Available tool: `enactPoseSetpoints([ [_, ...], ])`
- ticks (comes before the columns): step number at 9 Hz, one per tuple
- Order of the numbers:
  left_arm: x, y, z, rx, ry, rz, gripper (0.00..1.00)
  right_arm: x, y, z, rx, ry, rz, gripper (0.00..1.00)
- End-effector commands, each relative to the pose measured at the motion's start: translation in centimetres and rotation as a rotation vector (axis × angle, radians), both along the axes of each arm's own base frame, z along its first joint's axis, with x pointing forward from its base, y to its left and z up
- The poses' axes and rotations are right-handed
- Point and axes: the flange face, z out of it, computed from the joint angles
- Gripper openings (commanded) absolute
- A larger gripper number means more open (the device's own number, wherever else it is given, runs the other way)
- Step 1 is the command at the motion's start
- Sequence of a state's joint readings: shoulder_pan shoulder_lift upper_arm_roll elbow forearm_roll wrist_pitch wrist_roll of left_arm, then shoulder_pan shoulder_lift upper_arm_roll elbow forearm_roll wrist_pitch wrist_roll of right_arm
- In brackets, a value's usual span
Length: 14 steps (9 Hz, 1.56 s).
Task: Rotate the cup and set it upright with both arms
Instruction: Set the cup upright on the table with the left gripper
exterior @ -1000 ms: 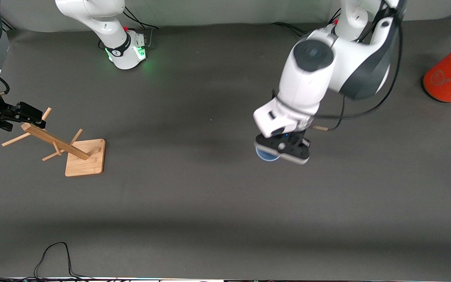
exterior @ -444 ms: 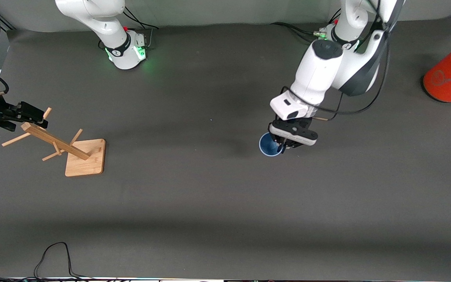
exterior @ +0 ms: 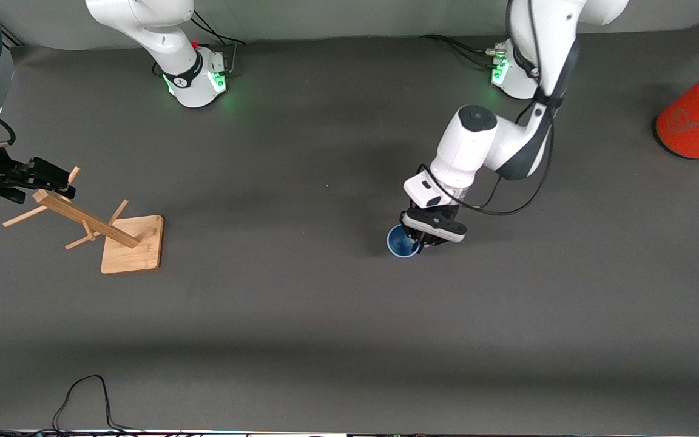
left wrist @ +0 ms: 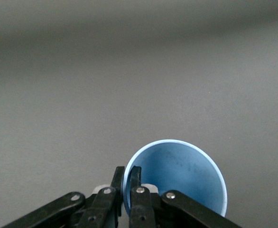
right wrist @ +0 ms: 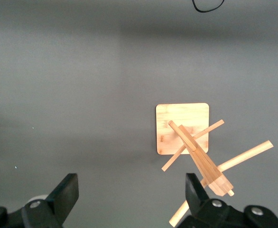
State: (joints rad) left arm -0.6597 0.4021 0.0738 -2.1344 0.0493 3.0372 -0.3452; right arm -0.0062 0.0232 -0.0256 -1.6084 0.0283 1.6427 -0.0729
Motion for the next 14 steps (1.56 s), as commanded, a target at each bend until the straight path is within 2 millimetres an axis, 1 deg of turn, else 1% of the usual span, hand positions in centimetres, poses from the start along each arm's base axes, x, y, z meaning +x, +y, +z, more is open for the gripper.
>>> enactPoseSetpoints([
  [1,-1.7,-1.3,-0.9,-0.011,0.008,0.001,0.0,-0.3,0.3,0.3,-0.01,0.002,-0.004,1.0],
  [2,-2.0,-1.1,-1.5,-0.024,-0.007,0.0,0.0,-0.3,0.3,0.3,-0.01,0.004,-0.004,1.0],
  [3,-2.5,-0.9,-3.0,-0.036,-0.022,-0.005,0.0,-0.3,0.3,0.3,-0.01,0.004,-0.004,1.0],
  [5,-2.9,-0.9,-3.6,-0.033,-0.015,-0.007,0.0,-0.3,0.3,0.3,-0.011,0.004,-0.004,1.0],
  [7,-3.0,-0.9,-3.7,-0.036,-0.012,-0.002,0.0,-0.3,0.2,0.2,-0.013,0.004,-0.003,1.0],
  [8,-2.9,-0.8,-3.7,-0.039,-0.008,0.009,0.23,-0.3,0.3,0.1,-0.013,0.005,0.0,1.0],
  [9,-3.0,-0.9,-3.7,-0.041,-0.005,0.013,0.69,-0.3,0.2,0.1,-0.014,0.006,0.0,1.0],
  [10,-3.0,-0.9,-3.7,-0.039,-0.005,0.011,1.0,-0.2,0.2,0.1,-0.016,0.004,0.001,1.0],
  [13,-2.9,-0.6,-3.2,-0.015,0.026,0.018,1.0,-0.3,0.2,0.0,-0.023,0.009,0.005,1.0],
  [14,-2.8,-0.7,-2.1,0.002,0.05,0.023,1.0,-0.3,0.1,0.0,-0.023,0.009,0.003,1.0],
])
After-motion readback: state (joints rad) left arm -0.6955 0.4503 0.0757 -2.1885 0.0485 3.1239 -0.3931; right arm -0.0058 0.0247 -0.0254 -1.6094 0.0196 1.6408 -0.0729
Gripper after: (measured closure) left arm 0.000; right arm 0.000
